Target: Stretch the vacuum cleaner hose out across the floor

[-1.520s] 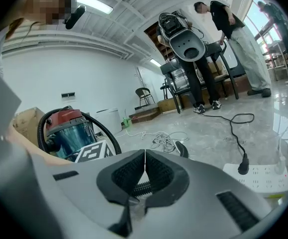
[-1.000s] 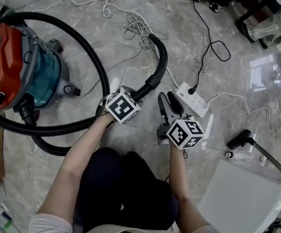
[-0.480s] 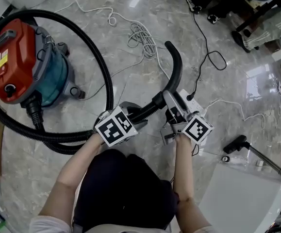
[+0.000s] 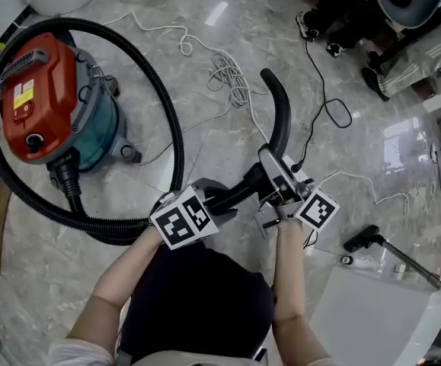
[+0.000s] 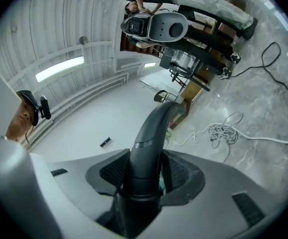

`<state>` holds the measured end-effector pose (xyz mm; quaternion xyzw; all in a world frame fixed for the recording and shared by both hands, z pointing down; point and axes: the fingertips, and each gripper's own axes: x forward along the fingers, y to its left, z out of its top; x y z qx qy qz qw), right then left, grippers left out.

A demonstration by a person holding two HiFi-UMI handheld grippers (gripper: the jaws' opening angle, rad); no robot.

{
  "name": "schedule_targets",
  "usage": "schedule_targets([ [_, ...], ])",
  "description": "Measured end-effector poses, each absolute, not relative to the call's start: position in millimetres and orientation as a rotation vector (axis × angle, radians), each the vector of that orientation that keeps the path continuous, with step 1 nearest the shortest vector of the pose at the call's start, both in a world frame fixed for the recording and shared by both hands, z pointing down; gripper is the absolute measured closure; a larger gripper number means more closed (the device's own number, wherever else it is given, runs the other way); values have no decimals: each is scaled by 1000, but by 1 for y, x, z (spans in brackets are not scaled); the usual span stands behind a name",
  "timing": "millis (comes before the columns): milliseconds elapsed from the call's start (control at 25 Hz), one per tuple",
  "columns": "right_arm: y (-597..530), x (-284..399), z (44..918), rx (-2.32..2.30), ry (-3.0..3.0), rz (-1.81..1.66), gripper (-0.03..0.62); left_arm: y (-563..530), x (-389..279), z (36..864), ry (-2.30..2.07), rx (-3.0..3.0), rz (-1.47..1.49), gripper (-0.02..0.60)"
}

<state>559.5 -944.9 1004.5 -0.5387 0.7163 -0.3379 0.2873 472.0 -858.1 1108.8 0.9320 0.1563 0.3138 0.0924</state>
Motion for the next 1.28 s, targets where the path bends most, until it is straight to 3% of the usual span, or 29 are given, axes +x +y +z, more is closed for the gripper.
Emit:
schedule_targets([
  [40, -945, 558, 1000, -1443, 1913, -901, 399, -860, 471, 1106, 457, 2766, 930, 399],
  [480, -958, 542, 901, -1350, 1936, -836, 407, -867, 467, 1013, 407, 2695, 770, 400],
  [720, -976, 522, 831, -1314, 1971, -842, 407, -883, 457, 951, 332, 2681, 887, 407],
  [1280, -985, 479, 636, -1201, 1929, -928, 407, -879, 417, 749, 302, 2542, 773, 410],
])
